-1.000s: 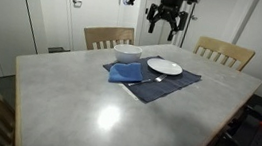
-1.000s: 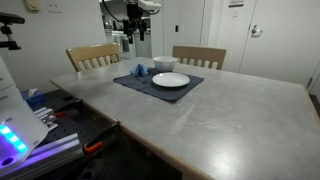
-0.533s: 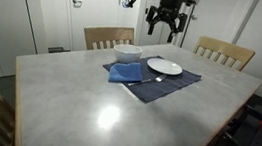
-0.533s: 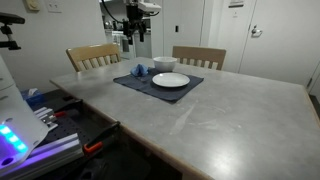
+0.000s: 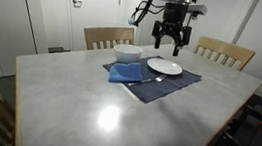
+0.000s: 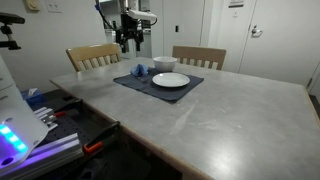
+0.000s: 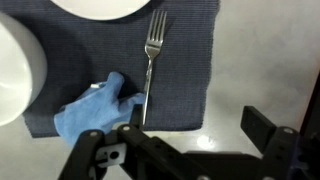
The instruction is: Place the fork on the white plate
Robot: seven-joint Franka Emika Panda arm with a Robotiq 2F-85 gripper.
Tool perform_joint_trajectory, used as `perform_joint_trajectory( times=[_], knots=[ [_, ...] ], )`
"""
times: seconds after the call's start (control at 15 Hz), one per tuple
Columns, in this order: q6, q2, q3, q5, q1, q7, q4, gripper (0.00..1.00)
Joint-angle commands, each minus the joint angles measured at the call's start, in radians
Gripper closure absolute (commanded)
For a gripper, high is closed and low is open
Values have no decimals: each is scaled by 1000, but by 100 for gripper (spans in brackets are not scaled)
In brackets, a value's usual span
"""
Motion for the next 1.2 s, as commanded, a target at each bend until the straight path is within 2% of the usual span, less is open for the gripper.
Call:
perform_joint_trajectory(
  times=[0.0,0.33,0.53,0.67,0.8,1.0,1.13],
  knots=[
    [61,-30,18,-58,-22,82,-100,0],
    [257,3,34,-69,-15,193,-183,0],
    [346,27,32,-113,-12,335,-209,0],
    [359,49,16,-226,-7,477,-203,0],
    [359,81,17,-287,-9,571,-186,0],
    [389,143,36,-294,-19,617,-161,0],
    [415,189,55,-265,-34,595,-142,0]
  ],
)
